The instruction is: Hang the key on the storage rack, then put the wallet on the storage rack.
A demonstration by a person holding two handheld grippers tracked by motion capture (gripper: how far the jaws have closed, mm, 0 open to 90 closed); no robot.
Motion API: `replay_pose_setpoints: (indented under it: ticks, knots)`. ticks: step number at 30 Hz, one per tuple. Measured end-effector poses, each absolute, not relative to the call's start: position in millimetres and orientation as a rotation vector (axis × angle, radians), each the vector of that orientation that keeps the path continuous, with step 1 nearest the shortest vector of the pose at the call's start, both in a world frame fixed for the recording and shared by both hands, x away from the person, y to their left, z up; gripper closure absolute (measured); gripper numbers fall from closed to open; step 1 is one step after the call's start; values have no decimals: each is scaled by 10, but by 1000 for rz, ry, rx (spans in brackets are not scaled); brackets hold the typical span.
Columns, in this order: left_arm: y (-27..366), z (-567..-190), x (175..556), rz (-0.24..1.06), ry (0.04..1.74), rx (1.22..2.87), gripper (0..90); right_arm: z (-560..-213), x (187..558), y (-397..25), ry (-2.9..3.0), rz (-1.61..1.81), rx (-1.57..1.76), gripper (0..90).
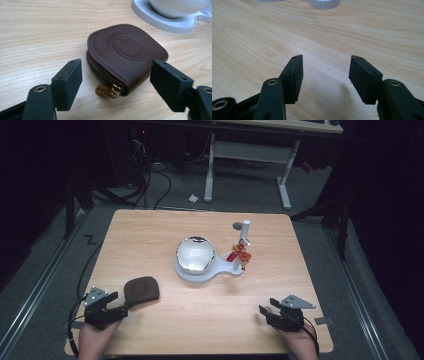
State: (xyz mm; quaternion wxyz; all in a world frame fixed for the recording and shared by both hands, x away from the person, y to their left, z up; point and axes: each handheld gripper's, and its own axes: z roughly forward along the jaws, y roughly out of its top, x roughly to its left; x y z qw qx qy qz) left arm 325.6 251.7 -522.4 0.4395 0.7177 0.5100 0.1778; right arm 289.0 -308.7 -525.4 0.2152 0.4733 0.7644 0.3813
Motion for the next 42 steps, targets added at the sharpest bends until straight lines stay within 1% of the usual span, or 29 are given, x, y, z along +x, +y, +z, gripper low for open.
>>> replay_pose_setpoints:
  ticks: [4, 5, 9, 15, 16, 19, 22, 24, 26, 30, 31, 32, 34, 35, 37, 42]
  knots:
    - [2507, -5211, 3302, 445, 1262, 1787, 257, -5278, 2840, -3066, 2159, 1021, 1267, 454]
    - [2482, -5189, 3328, 465, 1258, 1784, 259, -5285, 2821, -3059, 2162, 1007, 1257, 456]
    - [2429, -5180, 3367, 484, 1240, 1788, 290, -5289, 2756, -3075, 2168, 995, 1253, 455]
    - [2399, -5186, 3493, 487, 1225, 1814, 299, -5261, 2721, -3141, 2141, 978, 1249, 426]
    - [2403, -5184, 3521, 479, 1224, 1815, 327, -5263, 2724, -3149, 2137, 982, 1259, 424]
    - [2406, -5182, 3607, 475, 1226, 1816, 357, -5291, 2739, -3164, 2148, 972, 1270, 413]
    - [2397, -5189, 3659, 463, 1229, 1826, 363, -5309, 2738, -3160, 2155, 965, 1279, 413]
    - [2392, -5207, 3687, 453, 1231, 1829, 393, -5317, 2740, -3153, 2161, 960, 1275, 414]
    - [2406, -5223, 3705, 440, 1237, 1832, 400, -5318, 2742, -3141, 2166, 955, 1269, 415]
    - [2497, -5217, 3720, 448, 1266, 1797, 474, -5318, 2762, -3123, 2166, 963, 1280, 421]
    - [2519, -5218, 3722, 437, 1269, 1791, 474, -5318, 2762, -3123, 2166, 963, 1280, 421]
    - [2558, -5222, 3714, 413, 1269, 1772, 509, -5318, 2768, -3119, 2166, 962, 1284, 425]
    - [2577, -5226, 3706, 406, 1267, 1762, 550, -5320, 2777, -3121, 2167, 962, 1286, 425]
    - [2604, -5239, 3708, 385, 1277, 1748, 566, -5319, 2780, -3124, 2166, 964, 1288, 425]
    - [2613, -5247, 3710, 380, 1279, 1745, 586, -5317, 2779, -3128, 2160, 969, 1304, 426]
    - [2646, -5263, 3707, 350, 1296, 1700, 669, -5318, 2781, -3143, 2157, 972, 1311, 429]
